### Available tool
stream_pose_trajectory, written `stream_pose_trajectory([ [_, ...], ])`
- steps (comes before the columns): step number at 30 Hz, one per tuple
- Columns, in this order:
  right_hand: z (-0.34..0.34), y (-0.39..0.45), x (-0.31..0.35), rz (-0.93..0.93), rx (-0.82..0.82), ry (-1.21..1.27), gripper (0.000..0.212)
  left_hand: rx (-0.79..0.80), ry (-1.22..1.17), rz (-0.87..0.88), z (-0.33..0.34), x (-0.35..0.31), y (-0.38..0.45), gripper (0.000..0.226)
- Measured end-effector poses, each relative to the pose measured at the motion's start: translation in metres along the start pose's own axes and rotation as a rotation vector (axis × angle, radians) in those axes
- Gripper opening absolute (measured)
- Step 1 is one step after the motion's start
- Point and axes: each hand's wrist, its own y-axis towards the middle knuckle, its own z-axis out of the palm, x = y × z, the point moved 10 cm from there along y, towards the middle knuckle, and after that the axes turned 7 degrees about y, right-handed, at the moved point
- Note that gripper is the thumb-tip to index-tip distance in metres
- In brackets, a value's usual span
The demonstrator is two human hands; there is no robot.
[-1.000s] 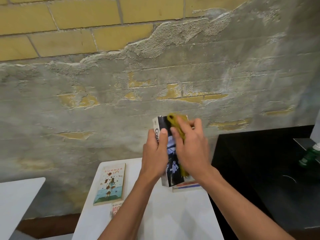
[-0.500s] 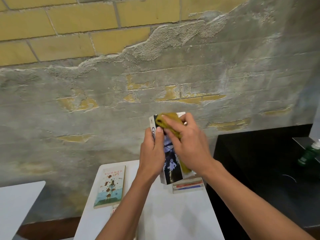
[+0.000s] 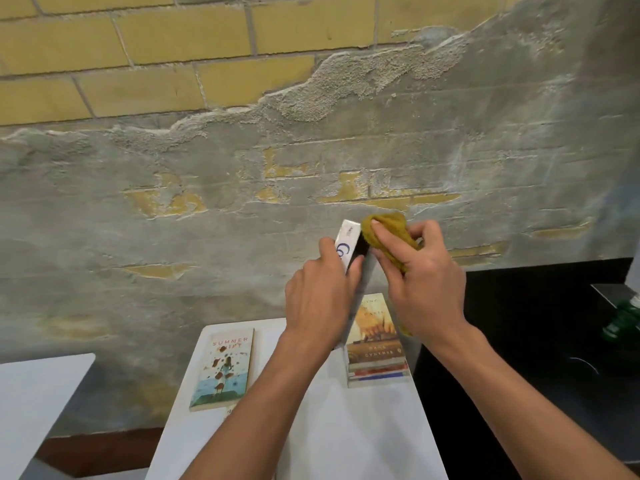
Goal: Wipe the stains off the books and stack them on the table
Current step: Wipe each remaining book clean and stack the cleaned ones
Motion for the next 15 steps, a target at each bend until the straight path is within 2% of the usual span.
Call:
stream_pose_trajectory([
  [4, -0.01, 0.0, 0.008, -0.044, -0.031, -0.049, 0.033, 0.017, 0.18, 0.036, 0.002, -0.003, 0.003, 0.039],
  [7, 0.006, -0.002, 0.029, -0.199, 0.115, -0.167, 0.035, 0.013, 0.248, 0.078, 0.002, -0.011, 0.004, 0.038],
  [9, 0.014, -0.001, 0.03, -0.215, 0.181, -0.239, 0.04, -0.003, 0.329, 0.106, 0.001, -0.016, 0.004, 0.038],
  [12, 0.011, 0.006, 0.022, -0.13, 0.172, -0.303, 0.043, -0.002, 0.4, 0.104, 0.002, -0.018, 0.005, 0.04],
  [15, 0.021, 0.0, 0.033, -0.243, 0.22, -0.321, 0.043, -0.005, 0.409, 0.104, 0.003, -0.016, 0.004, 0.038],
])
